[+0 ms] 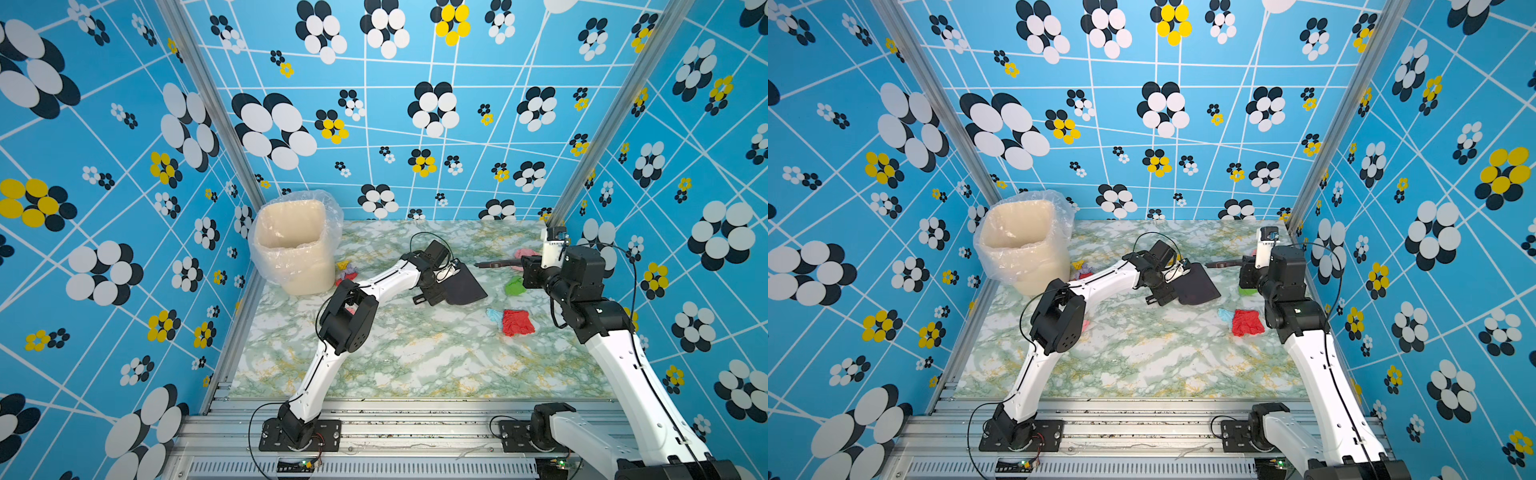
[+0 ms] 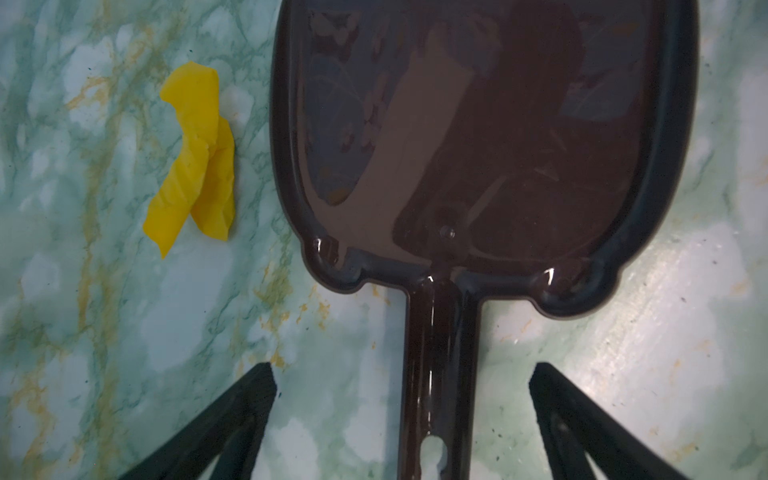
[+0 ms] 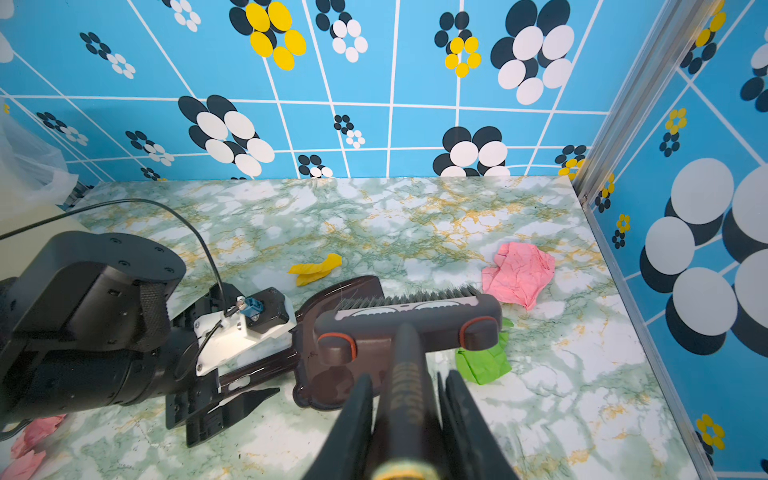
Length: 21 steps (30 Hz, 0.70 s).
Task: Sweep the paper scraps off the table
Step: 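Lower the left gripper and close it on the brown dustpan handle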
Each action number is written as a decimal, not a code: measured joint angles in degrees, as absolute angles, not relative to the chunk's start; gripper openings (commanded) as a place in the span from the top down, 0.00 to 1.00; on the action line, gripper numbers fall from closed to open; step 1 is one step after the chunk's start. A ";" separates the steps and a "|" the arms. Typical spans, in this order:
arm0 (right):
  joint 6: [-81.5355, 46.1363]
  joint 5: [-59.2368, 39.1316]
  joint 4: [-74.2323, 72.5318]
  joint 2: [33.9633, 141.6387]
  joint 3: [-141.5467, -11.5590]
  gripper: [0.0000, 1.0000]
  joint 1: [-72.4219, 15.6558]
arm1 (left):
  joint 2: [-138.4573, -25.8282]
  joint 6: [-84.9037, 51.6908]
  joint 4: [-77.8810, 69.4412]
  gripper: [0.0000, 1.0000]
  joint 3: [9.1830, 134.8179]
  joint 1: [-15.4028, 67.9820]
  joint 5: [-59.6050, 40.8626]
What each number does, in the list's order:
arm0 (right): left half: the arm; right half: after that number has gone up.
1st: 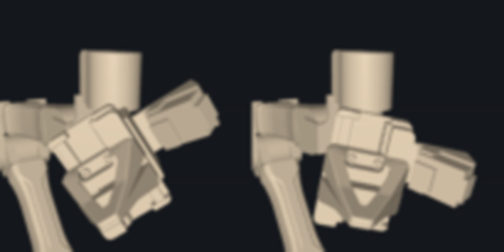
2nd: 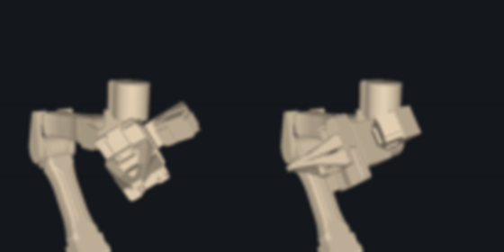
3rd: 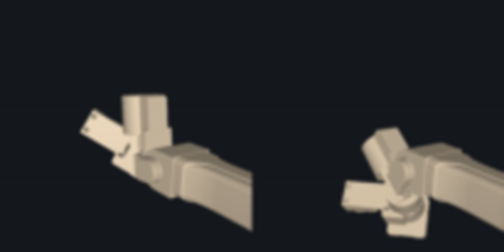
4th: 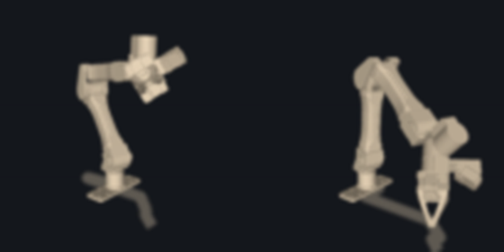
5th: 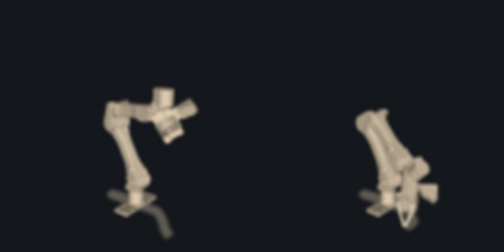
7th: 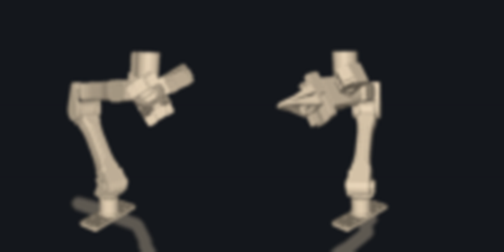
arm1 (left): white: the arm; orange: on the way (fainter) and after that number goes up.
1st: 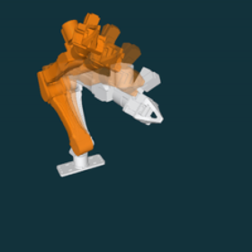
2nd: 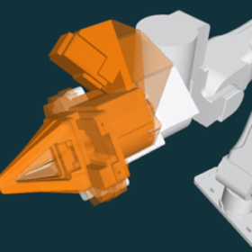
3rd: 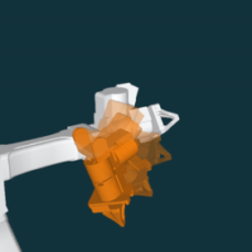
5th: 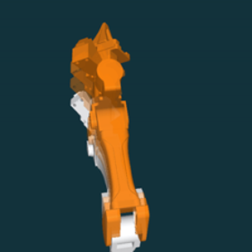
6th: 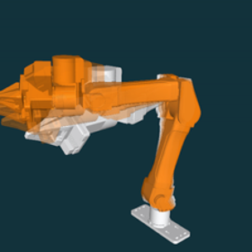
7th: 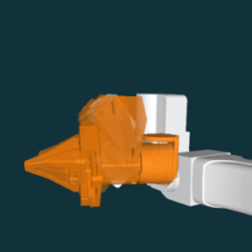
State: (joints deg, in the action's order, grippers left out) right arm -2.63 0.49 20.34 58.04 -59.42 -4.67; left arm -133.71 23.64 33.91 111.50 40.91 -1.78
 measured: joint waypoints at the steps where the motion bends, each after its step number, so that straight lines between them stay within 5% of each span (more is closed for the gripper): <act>1: -2.63 0.49 20.34 58.04 -59.42 1.00 -4.62 | -133.82 23.64 34.11 0.01 111.53 40.91 -1.91; 21: -2.63 -0.38 20.40 56.95 -59.42 1.00 -3.55 | -138.39 23.64 37.71 0.06 116.55 40.91 -3.68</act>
